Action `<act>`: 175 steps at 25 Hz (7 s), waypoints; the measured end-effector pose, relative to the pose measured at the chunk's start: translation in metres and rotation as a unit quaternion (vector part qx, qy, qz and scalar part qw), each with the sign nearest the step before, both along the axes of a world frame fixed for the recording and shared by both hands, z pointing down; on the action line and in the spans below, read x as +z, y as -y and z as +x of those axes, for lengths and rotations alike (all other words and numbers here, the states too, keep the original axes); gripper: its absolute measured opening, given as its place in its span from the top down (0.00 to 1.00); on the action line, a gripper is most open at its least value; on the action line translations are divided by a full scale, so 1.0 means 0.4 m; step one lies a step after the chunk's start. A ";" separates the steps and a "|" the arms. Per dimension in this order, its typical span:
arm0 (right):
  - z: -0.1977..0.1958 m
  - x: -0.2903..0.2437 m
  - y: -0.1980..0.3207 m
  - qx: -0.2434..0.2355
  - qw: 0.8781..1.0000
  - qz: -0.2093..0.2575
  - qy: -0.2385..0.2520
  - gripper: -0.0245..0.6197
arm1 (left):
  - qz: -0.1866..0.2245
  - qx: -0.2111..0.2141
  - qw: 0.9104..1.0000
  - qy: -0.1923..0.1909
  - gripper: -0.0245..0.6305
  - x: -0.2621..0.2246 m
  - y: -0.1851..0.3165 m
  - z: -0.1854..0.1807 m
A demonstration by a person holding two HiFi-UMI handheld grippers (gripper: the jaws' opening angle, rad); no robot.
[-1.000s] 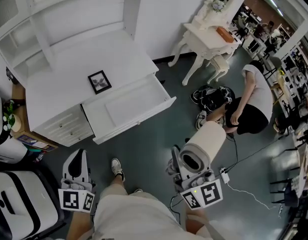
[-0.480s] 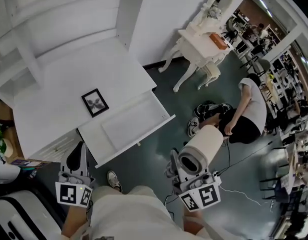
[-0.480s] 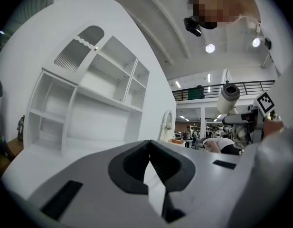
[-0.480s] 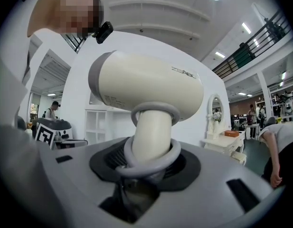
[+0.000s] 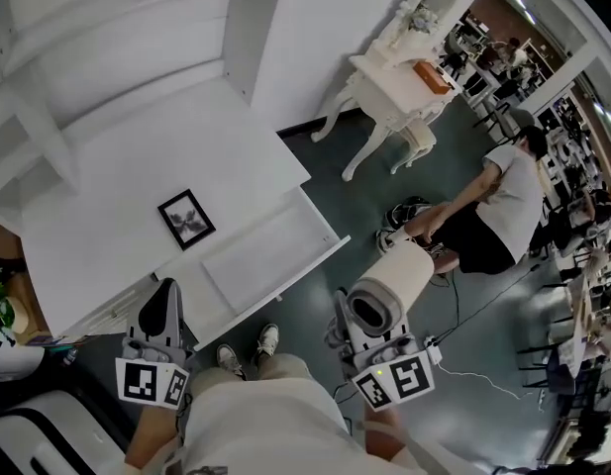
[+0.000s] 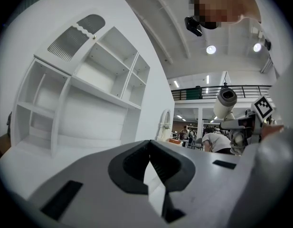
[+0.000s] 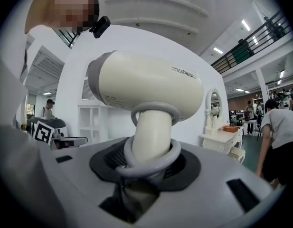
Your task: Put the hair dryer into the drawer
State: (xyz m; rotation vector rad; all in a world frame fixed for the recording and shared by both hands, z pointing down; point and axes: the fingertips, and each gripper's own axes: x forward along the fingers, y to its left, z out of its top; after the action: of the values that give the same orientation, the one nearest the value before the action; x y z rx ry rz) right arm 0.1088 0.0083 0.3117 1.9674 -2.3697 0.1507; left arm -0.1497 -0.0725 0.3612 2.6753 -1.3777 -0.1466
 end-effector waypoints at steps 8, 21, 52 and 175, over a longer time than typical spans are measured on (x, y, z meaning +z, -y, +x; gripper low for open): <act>0.068 0.082 0.112 -0.023 0.999 -0.024 0.023 0.68 | 0.001 -0.038 0.999 0.013 0.94 -0.007 0.057 0.046; 0.118 0.358 0.277 -0.043 0.990 -0.121 0.053 0.68 | -0.037 -0.063 0.996 0.054 0.94 0.072 0.090 0.118; 0.065 0.936 0.498 0.075 0.916 -0.353 0.174 0.67 | -0.105 -0.114 0.983 0.096 0.94 0.216 0.094 0.094; 0.110 0.797 0.431 0.116 0.858 -0.315 0.390 0.95 | -0.054 -0.063 0.995 0.063 0.94 0.165 0.018 0.043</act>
State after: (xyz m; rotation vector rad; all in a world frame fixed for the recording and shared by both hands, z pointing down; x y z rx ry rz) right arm 0.1527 -0.1640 0.6306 2.0141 -1.9221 1.7728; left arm -0.1323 -0.0796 0.4271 2.5497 -1.5447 0.0848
